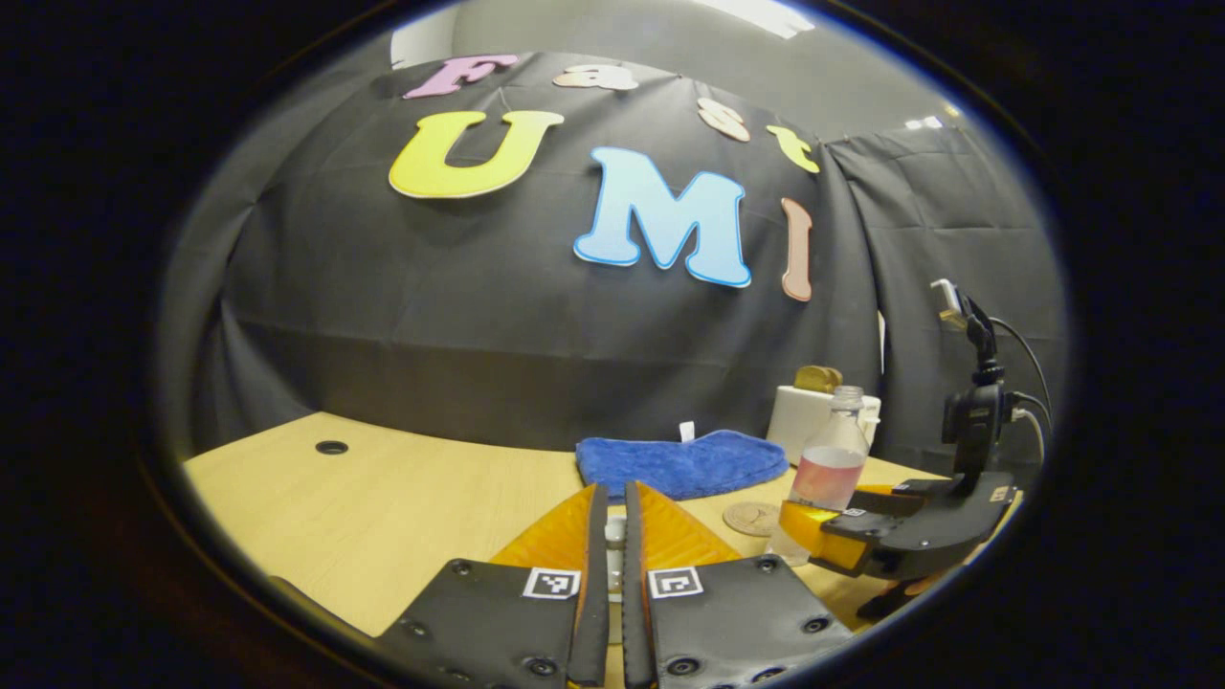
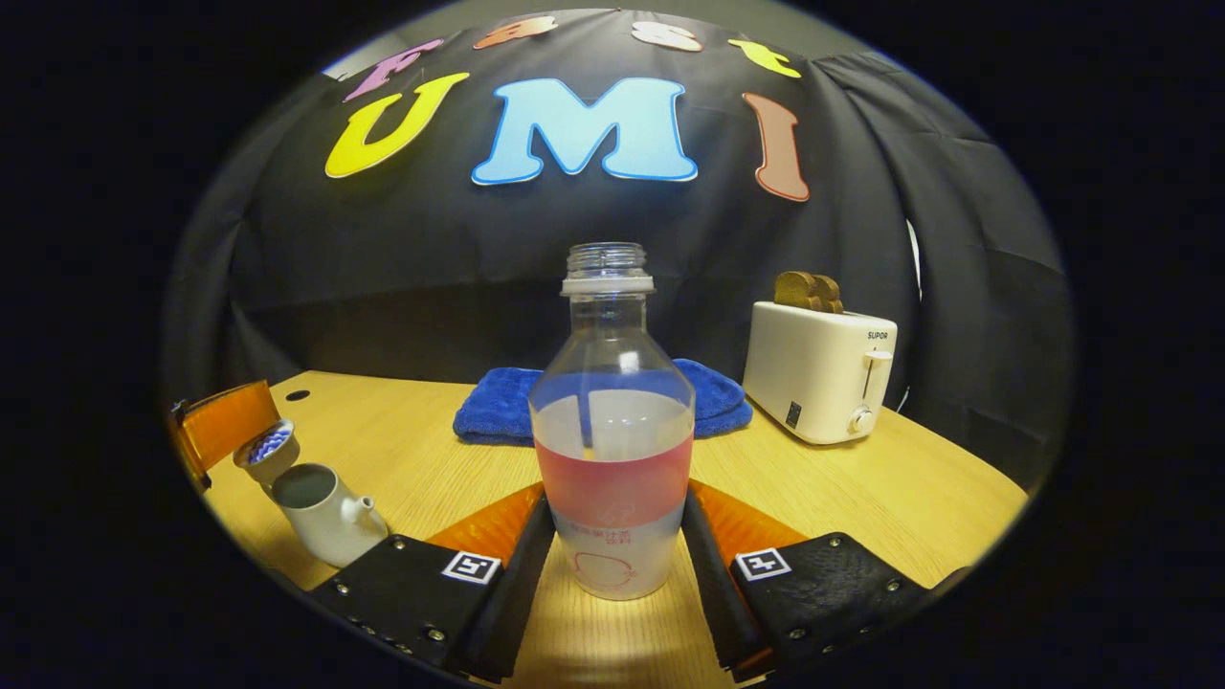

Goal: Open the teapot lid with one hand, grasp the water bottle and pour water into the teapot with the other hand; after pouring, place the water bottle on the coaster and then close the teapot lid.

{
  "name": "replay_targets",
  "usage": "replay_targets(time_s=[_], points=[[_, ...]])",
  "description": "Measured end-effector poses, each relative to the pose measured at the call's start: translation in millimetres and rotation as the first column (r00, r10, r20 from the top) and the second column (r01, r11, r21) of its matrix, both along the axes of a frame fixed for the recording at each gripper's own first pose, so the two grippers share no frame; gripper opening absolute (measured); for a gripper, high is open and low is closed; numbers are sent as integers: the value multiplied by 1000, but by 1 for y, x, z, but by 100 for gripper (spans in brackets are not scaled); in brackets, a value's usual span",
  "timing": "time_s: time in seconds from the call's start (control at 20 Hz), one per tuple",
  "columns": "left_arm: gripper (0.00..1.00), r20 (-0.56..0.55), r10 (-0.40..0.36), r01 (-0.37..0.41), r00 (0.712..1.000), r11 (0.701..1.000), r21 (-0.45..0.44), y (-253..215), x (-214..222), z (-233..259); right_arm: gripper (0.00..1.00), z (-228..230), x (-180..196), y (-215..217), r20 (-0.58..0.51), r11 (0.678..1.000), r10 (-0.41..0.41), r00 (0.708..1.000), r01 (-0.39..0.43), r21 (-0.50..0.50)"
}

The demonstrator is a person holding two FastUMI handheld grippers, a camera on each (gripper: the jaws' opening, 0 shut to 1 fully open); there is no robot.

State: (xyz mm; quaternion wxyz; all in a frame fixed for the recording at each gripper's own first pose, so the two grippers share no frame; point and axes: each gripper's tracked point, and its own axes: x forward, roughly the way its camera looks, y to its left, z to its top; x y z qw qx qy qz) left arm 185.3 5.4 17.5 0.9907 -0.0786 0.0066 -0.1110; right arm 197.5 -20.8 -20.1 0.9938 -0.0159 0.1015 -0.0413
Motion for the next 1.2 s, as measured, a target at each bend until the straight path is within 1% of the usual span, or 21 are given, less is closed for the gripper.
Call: replay_targets(time_s=[0.25,0.4,0.5,0.65,0.75,0.85,0.9,0.95,1.05,1.2], points=[[13,15,12,-12,1000,1000,-9,12,-1,3,74,2,-3,-4,6,998,-17,1000,17,-53],[13,4,17,-17,1000,1000,-21,21,-1,-1,74,7,-5,-1,23,992,-3,1000,6,-129],[13,-4,24,-24,1000,999,-22,28,2,-6,74,10,-8,0,36,978,-1,999,8,-207],[12,-9,26,-26,1000,999,-37,35,4,-8,74,11,-10,13,43,962,40,998,-27,-271],[13,-7,26,-27,1000,998,-48,40,4,-6,74,11,-12,19,41,943,49,998,-33,-332],[13,-4,29,-29,1000,997,-70,47,4,-4,74,11,-15,26,38,908,57,998,-36,-417],[13,-3,30,-30,1000,996,-83,51,5,-4,74,10,-15,31,29,883,65,997,-44,-467],[12,-5,31,-31,1000,995,-92,54,7,-6,74,7,-15,34,23,852,71,997,-49,-522],[12,-10,30,-31,999,992,-119,63,10,-8,74,4,-15,41,14,776,89,996,-60,-628],[13,-21,50,-52,999,989,-137,82,16,-11,74,-7,-12,48,-33,684,125,992,-110,-721]])
